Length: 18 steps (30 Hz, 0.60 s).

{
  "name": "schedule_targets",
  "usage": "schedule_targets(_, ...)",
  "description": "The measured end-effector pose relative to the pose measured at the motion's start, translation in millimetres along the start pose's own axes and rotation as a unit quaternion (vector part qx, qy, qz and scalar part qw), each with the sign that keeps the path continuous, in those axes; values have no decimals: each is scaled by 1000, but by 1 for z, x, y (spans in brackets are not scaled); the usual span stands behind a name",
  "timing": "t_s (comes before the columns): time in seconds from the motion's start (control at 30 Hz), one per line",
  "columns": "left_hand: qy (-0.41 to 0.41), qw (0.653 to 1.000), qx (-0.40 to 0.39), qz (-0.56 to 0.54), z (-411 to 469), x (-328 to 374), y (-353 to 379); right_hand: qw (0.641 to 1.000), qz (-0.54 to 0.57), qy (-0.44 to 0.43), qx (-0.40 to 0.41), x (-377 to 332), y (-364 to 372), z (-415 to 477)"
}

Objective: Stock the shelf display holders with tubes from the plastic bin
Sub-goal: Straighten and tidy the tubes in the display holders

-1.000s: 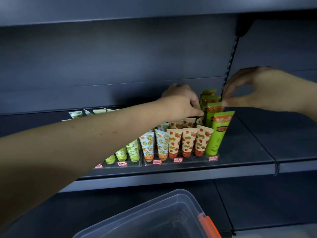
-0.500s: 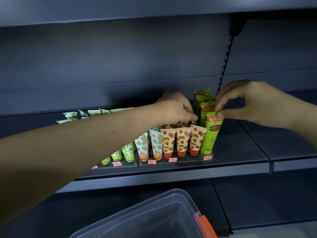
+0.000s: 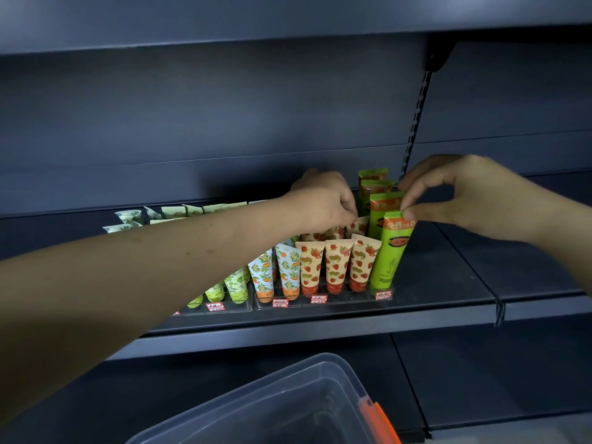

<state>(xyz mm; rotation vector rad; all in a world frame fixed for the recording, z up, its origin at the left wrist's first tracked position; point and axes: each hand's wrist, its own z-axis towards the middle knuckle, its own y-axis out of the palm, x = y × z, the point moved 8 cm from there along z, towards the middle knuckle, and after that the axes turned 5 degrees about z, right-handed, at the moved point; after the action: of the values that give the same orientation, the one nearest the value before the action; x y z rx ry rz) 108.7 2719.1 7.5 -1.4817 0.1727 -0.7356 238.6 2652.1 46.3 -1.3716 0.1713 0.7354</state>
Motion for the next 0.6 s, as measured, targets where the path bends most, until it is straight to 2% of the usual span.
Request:
schedule_targets(0.33,-15,1000,-18,-8,-3,-2,0,1000,13,0,11,0,3,-1)
schedule_targets(0.6,5,1000,-28,-5,-7,-3,-2,1000,4,0,20,-1,4,-1)
